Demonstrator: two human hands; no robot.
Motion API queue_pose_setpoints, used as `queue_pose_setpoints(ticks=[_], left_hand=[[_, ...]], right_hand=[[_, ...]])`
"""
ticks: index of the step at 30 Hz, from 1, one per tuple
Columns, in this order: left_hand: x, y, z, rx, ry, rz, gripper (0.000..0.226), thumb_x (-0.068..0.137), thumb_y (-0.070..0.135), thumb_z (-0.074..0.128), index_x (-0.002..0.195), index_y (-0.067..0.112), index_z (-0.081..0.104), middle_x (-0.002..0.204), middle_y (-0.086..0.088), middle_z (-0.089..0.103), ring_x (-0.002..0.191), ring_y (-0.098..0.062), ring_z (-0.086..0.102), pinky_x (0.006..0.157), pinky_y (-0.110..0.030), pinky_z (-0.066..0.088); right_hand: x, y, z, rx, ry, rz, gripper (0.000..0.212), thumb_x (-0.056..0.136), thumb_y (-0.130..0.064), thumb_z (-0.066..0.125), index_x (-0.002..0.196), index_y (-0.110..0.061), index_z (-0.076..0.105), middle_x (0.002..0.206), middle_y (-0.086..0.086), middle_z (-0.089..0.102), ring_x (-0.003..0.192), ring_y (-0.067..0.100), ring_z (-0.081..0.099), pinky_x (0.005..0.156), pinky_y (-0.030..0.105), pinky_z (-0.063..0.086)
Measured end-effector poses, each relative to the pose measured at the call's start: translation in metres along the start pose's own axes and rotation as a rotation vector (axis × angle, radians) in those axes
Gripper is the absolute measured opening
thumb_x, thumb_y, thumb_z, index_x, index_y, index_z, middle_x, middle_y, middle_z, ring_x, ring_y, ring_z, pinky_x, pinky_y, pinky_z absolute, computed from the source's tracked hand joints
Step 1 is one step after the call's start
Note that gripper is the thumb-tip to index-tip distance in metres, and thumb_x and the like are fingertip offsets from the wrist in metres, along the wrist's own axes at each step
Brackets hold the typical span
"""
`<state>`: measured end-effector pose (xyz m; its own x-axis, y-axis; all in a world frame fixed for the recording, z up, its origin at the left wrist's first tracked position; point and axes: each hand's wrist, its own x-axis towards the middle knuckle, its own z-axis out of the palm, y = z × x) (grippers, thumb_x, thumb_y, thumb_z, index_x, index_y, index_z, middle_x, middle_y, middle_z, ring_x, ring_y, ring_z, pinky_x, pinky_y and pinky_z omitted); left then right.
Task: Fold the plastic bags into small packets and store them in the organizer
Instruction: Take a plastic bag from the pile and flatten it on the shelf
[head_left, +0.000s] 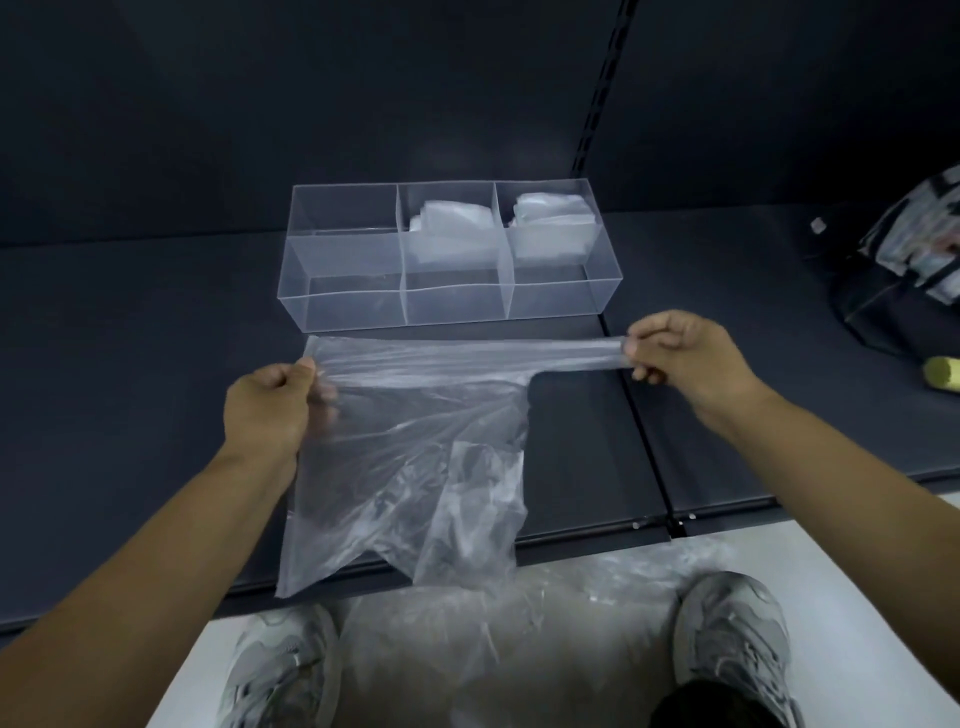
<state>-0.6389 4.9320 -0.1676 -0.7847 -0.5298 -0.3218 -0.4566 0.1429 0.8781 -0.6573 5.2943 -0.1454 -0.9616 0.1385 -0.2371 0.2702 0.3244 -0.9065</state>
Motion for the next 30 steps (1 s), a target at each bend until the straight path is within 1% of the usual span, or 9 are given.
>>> queue_pose_setpoints(ticks=[3, 5, 8, 10, 13, 16, 20, 23, 30], left_hand=[[0.006, 0.002, -0.005, 0.031, 0.067, -0.052, 0.031, 0.096, 0.029, 0.054, 0.067, 0.018, 0.059, 0.068, 0.000, 0.060, 0.056, -0.015, 0.057, 0.048, -0.022, 0.043], [0.008, 0.004, -0.012, -0.099, -0.075, -0.150, 0.027, 0.097, 0.034, 0.052, 0.080, 0.015, 0.062, 0.075, -0.003, 0.065, 0.054, -0.013, 0.065, 0.048, -0.022, 0.050], [0.005, 0.001, -0.035, -0.217, -0.338, -0.289, 0.054, 0.094, 0.053, 0.046, 0.122, 0.007, 0.054, 0.095, -0.002, 0.068, 0.077, -0.011, 0.068, 0.062, -0.027, 0.051], [-0.006, -0.007, -0.055, -0.202, -0.379, -0.348, 0.070, 0.089, 0.058, 0.047, 0.138, 0.007, 0.043, 0.100, 0.001, 0.064, 0.086, -0.011, 0.063, 0.065, -0.027, 0.048], [-0.035, -0.025, -0.078, -0.203, -0.467, -0.426, 0.074, 0.075, 0.059, 0.058, 0.128, 0.008, 0.053, 0.106, -0.007, 0.070, 0.091, -0.019, 0.069, 0.068, -0.029, 0.053], [-0.068, -0.037, -0.080, -0.262, -0.624, -0.485, 0.067, 0.068, 0.052, 0.068, 0.121, 0.011, 0.059, 0.111, -0.014, 0.071, 0.098, -0.026, 0.070, 0.068, -0.032, 0.059], [-0.086, -0.038, -0.067, -0.184, -0.607, -0.455, 0.056, 0.067, 0.041, 0.070, 0.107, 0.002, 0.068, 0.099, -0.019, 0.072, 0.089, -0.029, 0.072, 0.062, -0.026, 0.057], [-0.079, -0.039, -0.066, -0.248, -0.431, -0.452, 0.041, 0.072, 0.029, 0.071, 0.100, 0.000, 0.068, 0.089, -0.018, 0.074, 0.080, -0.030, 0.073, 0.056, -0.024, 0.056], [-0.073, -0.051, -0.067, -0.118, -0.395, -0.364, 0.024, 0.085, 0.024, 0.067, 0.093, 0.002, 0.070, 0.081, -0.018, 0.074, 0.069, -0.027, 0.073, 0.050, -0.022, 0.055]], right_hand=[[0.005, -0.003, -0.009, 0.058, 0.243, -0.001, 0.018, 0.090, 0.001, 0.059, 0.081, -0.015, 0.056, 0.057, -0.003, 0.066, 0.044, 0.000, 0.056, 0.046, 0.011, 0.043], [-0.002, -0.009, -0.007, 0.066, 0.277, -0.002, 0.016, 0.092, -0.004, 0.057, 0.082, -0.016, 0.057, 0.070, 0.003, 0.065, 0.048, 0.000, 0.058, 0.051, 0.013, 0.045], [-0.038, -0.020, 0.013, 0.073, 0.025, -0.008, 0.005, 0.093, -0.018, 0.059, 0.089, -0.018, 0.062, 0.083, 0.005, 0.067, 0.064, 0.004, 0.061, 0.059, 0.017, 0.048], [-0.074, -0.025, 0.032, 0.016, -0.249, -0.029, 0.023, 0.087, -0.039, 0.062, 0.100, -0.021, 0.065, 0.094, 0.000, 0.068, 0.080, 0.003, 0.064, 0.069, 0.014, 0.050], [-0.118, -0.029, 0.058, -0.108, -0.598, -0.040, 0.039, 0.078, -0.052, 0.067, 0.113, -0.037, 0.058, 0.106, -0.015, 0.060, 0.100, -0.002, 0.059, 0.083, 0.013, 0.046], [-0.132, -0.033, 0.085, -0.168, -0.688, -0.054, 0.053, 0.070, -0.056, 0.067, 0.115, -0.033, 0.055, 0.112, -0.011, 0.054, 0.108, 0.003, 0.054, 0.091, 0.020, 0.043], [-0.125, -0.036, 0.110, -0.078, -0.461, -0.103, 0.026, 0.076, -0.035, 0.077, 0.096, -0.023, 0.066, 0.092, -0.003, 0.068, 0.082, 0.009, 0.065, 0.074, 0.022, 0.052], [-0.105, -0.023, 0.104, -0.154, -0.124, -0.127, 0.023, 0.079, -0.016, 0.074, 0.069, -0.016, 0.054, 0.060, -0.002, 0.055, 0.054, 0.004, 0.048, 0.054, 0.019, 0.042], [-0.081, 0.011, 0.033, -0.133, 0.316, 0.002, 0.026, 0.089, -0.014, 0.066, 0.073, -0.020, 0.047, 0.066, 0.006, 0.060, 0.053, 0.009, 0.057, 0.053, 0.016, 0.046]])
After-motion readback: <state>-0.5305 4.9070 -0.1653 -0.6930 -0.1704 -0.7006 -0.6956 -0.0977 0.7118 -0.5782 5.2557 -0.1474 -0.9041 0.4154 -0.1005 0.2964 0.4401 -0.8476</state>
